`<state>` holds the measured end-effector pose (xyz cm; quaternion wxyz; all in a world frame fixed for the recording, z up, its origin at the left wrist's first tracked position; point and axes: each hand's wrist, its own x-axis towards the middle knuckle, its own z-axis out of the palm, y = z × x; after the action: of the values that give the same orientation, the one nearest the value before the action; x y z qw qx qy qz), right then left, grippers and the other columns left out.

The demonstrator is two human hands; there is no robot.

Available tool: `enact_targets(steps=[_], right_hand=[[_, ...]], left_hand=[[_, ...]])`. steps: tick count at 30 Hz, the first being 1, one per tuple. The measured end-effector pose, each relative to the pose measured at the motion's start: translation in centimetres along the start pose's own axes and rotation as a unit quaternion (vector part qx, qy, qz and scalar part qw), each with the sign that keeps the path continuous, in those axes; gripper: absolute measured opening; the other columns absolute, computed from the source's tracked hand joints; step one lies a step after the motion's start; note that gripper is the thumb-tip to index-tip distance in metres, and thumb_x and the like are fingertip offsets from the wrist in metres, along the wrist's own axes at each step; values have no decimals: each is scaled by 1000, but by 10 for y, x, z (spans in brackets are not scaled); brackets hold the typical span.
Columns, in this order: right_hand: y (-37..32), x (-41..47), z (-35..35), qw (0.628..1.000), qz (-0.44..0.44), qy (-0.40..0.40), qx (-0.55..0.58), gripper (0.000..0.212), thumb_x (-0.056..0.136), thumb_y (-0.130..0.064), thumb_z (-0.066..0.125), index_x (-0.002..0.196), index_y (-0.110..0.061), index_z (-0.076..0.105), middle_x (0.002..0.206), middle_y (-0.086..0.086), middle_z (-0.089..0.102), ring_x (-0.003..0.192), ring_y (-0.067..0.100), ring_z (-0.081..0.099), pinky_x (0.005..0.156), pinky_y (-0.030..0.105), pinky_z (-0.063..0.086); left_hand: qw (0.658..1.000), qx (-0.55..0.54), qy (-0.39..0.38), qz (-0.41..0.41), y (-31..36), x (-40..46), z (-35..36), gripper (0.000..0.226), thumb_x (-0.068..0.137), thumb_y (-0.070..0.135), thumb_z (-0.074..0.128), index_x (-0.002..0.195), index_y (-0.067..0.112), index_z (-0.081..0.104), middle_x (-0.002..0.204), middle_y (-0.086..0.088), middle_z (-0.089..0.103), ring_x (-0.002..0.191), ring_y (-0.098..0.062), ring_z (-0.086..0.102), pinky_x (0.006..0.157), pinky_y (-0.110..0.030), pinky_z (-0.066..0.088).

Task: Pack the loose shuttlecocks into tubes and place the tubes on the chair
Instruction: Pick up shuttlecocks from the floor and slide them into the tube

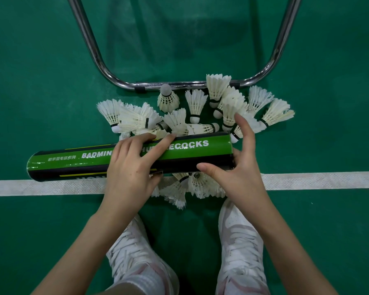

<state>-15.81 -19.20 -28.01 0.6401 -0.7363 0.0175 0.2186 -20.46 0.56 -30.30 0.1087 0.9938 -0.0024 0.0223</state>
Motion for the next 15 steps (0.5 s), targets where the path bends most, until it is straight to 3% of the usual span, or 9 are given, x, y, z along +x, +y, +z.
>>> enact_targets(steps=[2,4,6,9,10,12,13,15], right_hand=[[0,0,0,1000,5,-7,1,96,75,-3,75,131,-59,22,101,-7,68,94,6,66,91,29,52],[1,1,0,1000,3,-16,-3,96,76,-3,74,135,-56,20,117,-9,62,99,4,64,91,26,51],[1,2,-1,1000,-6,-25,-12,96,76,-5,74,136,-56,19,137,-9,48,110,6,59,97,31,49],[2,4,-4,998,-15,-51,-16,97,77,-7,74,138,-56,15,150,-15,28,131,12,42,108,39,39],[2,4,-6,998,-19,-65,-19,99,78,-7,73,140,-54,12,151,-18,24,134,8,38,110,37,36],[-1,4,-10,995,-27,-89,-24,101,80,-6,72,143,-49,6,146,-30,21,130,-10,34,107,18,35],[-2,4,-11,995,-28,-96,-23,100,80,-4,70,145,-45,5,139,-37,21,122,-22,33,98,5,34],[-2,5,-14,993,-31,-108,-25,98,81,0,68,144,-40,4,125,-45,18,106,-36,31,85,-5,30]], left_hand=[[1000,0,0,1,0,0,0,86,62,13,81,138,28,44,115,-13,53,103,-34,49,93,-46,36],[1000,-3,1,2,1,-1,0,87,61,13,81,138,28,43,114,-13,53,102,-33,48,93,-44,34],[1000,-4,2,1,2,-1,0,87,60,13,82,137,28,44,115,-12,53,102,-32,48,93,-43,34],[1000,-7,3,2,2,-1,1,86,61,13,82,137,28,45,115,-12,53,103,-31,48,93,-43,34],[1000,-11,2,4,2,-1,2,86,61,13,82,137,28,45,115,-11,53,103,-31,48,93,-43,34],[1000,-19,-2,7,3,-3,3,85,62,15,81,137,28,45,115,-11,53,103,-31,48,93,-43,34],[1000,-23,-4,8,4,-3,3,84,62,16,81,137,28,45,116,-11,53,103,-31,48,93,-43,34],[999,-30,-5,10,5,-3,2,80,65,19,79,137,28,44,116,-11,52,103,-31,48,92,-41,33]])
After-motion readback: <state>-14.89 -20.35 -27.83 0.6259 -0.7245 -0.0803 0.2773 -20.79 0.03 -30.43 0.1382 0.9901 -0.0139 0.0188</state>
